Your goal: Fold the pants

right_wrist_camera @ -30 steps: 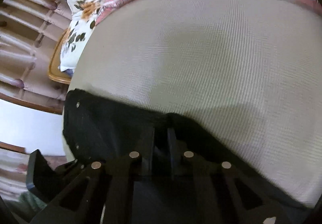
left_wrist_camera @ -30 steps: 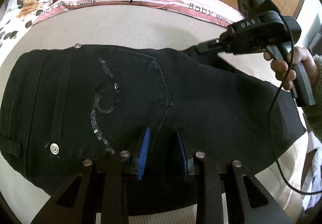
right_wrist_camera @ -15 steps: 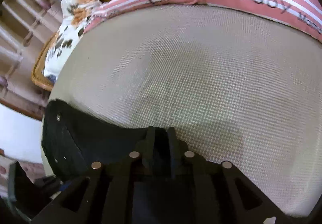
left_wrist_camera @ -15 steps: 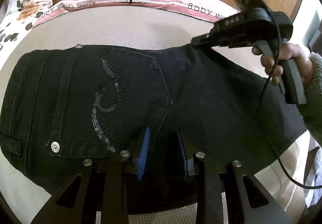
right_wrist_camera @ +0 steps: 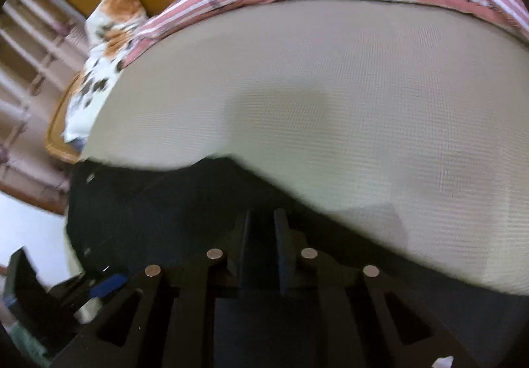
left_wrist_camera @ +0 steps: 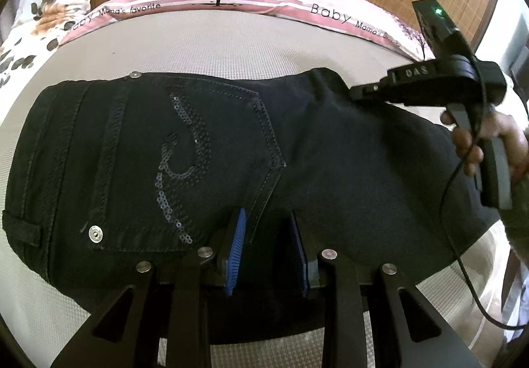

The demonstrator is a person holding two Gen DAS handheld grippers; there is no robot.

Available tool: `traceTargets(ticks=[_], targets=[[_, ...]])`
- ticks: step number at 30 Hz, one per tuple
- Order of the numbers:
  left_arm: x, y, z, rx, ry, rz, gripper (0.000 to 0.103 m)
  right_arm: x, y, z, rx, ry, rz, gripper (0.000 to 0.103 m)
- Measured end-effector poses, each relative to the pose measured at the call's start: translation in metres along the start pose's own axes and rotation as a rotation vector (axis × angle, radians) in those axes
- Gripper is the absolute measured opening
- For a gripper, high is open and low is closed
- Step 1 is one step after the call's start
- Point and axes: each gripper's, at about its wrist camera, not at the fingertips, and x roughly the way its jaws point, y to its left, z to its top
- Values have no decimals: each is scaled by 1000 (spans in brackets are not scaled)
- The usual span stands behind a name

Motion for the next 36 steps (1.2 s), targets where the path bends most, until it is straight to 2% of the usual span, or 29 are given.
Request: traceTargets(ticks=[1, 2, 3, 4, 9, 14, 19, 22, 26, 29, 32, 36], targets=[[-1, -1, -1, 1, 1, 4, 29, -2, -5, 3, 23, -16, -2, 5], [-1, 0, -1, 1, 1, 6, 29, -4, -7, 6, 30, -30, -19, 10], [-2, 0, -2, 0, 0, 7, 29, -8, -9, 9, 29, -47, -74, 20], [-2, 0, -3, 4, -1, 10, 29, -13, -12, 11, 28, -65, -104, 22], [0, -5, -3, 27, -4, 35, 29, -47, -18, 3, 43, -97, -33, 23], [-2, -15, 1, 61, 3, 64, 29, -63, -13, -35, 27, -56, 18, 23], [-7, -37, 8, 106, -21, 23, 29, -67, -30, -72, 87, -55, 20, 23], [1, -55, 8, 164, -6, 11, 30, -71, -55, -89, 171, -68, 8, 23], [18, -64, -1, 189, 67, 14, 30, -94, -99, -113, 285, -133, -53, 20], [15, -66, -4, 195, 65, 19, 31, -121, -138, -131, 362, -182, -115, 18], [13, -66, -4, 188, 73, 28, 32, -151, -175, -155, 447, -222, -174, 20], [13, -74, -2, 182, 87, 38, 32, -202, -215, -203, 576, -300, -161, 25]])
